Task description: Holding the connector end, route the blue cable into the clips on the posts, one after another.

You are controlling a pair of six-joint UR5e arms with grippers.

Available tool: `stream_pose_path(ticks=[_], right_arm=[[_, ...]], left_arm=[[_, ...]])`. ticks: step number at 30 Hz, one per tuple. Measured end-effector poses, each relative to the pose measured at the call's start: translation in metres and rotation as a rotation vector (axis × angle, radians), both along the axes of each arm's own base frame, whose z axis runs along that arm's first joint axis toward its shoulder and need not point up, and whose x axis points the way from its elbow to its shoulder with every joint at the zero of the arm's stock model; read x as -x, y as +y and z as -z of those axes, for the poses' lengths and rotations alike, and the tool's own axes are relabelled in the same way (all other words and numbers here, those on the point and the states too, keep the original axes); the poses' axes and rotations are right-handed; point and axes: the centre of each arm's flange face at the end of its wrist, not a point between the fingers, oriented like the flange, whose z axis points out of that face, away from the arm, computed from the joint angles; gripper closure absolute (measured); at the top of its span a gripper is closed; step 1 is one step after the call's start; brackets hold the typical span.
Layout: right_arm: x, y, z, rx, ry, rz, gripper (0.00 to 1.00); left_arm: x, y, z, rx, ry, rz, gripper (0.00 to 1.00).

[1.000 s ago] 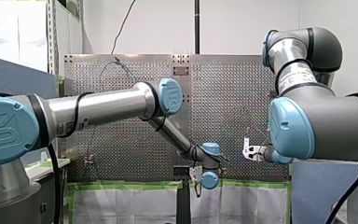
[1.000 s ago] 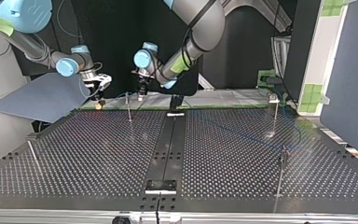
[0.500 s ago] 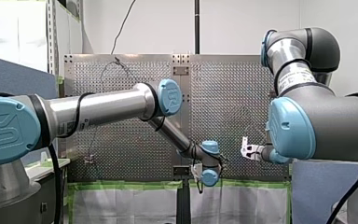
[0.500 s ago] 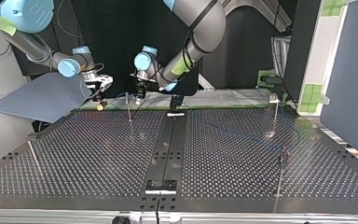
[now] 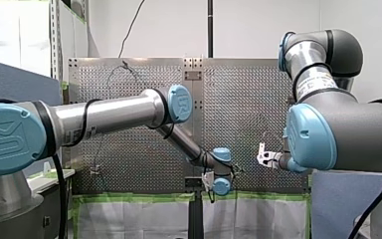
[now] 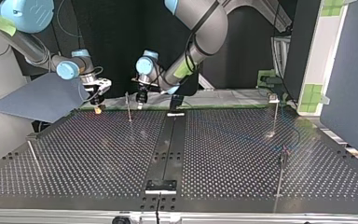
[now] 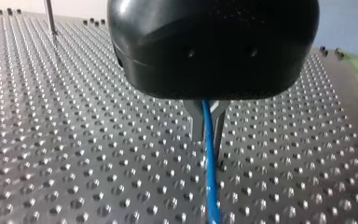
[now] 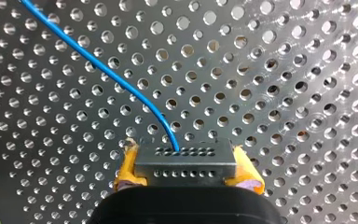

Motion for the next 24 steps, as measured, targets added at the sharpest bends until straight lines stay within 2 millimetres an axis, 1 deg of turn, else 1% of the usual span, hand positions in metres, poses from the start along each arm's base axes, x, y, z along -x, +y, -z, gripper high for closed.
stream_pose_path(ticks=[8, 18, 24], right_arm=[[0.001, -0.004, -0.002, 0.016, -0.024, 0.011, 1.0], [0.001, -0.007, -0.003, 0.031, -0.046, 0.015, 1.0], [0.004, -0.01, -0.002, 0.027, -0.066, 0.036, 1.0]], left_arm=[[-0.011, 0.011, 0.0, 0.001, 0.0, -0.034, 0.98], [-0.018, 0.016, -0.001, 0.001, -0.001, -0.034, 0.98], [-0.027, 0.018, -0.006, 0.012, -0.014, -0.04, 0.98]])
